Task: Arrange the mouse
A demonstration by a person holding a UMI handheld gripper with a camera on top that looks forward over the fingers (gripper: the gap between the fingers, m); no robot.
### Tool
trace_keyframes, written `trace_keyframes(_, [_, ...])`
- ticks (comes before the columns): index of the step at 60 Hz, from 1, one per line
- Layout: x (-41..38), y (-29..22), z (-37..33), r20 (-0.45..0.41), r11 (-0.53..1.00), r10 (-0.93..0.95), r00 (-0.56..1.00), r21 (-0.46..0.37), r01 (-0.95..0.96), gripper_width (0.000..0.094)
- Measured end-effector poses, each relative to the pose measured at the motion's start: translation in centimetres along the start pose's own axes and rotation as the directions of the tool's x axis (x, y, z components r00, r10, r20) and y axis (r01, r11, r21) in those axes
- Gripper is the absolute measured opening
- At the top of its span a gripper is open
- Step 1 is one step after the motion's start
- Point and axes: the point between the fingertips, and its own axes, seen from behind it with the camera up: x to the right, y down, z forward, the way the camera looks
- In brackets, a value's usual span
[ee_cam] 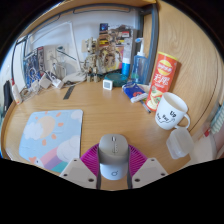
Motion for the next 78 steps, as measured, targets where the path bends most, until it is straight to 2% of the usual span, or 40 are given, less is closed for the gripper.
trace_keyframes(4, [-0.2, 0.2, 0.0, 0.001, 0.999, 0.028, 1.000, -0.034, -0.028, 0.0308])
trace_keyframes(15, [-0.1, -0.2, -0.9, -0.012, 0.993, 0.066, 0.998, -0.098, -0.067, 0.0306])
trace_keyframes(19, [-0.3, -2.6, -2.5, -0.022, 0.995, 0.080, 0.997, -0.065, -0.081, 0.0307])
trace_keyframes(22, [-0.7, -5.6, -4.3, -0.026, 0.995, 0.095, 0.995, -0.008, -0.095, 0.0308])
trace_keyframes(34, [-6.1, -18.5, -10.9, 0.046, 0.974, 0.077, 0.996, 0.211, -0.085, 0.0309])
trace_keyframes(41, [-11.2, -21.1, -11.1, 0.102, 0.968, 0.023, 0.995, 0.246, -0.047, 0.0307])
trace_keyframes(47, [-15.3, -19.4, -8.9, 0.133, 0.980, -0.015, 0.991, 0.199, -0.012, 0.0308])
trace_keyframes(65, [-20.8, -6.1, 0.2, 0.169, 0.996, -0.054, 0.984, -0.055, 0.064, 0.0309])
trace_keyframes(72, [-21.2, -3.1, 1.0, 0.164, 0.992, -0.056, 0.985, -0.102, 0.073, 0.0319])
trace_keyframes(78, [-20.9, -2.8, 1.0, 0.144, 0.991, -0.081, 0.986, -0.090, 0.094, 0.0369])
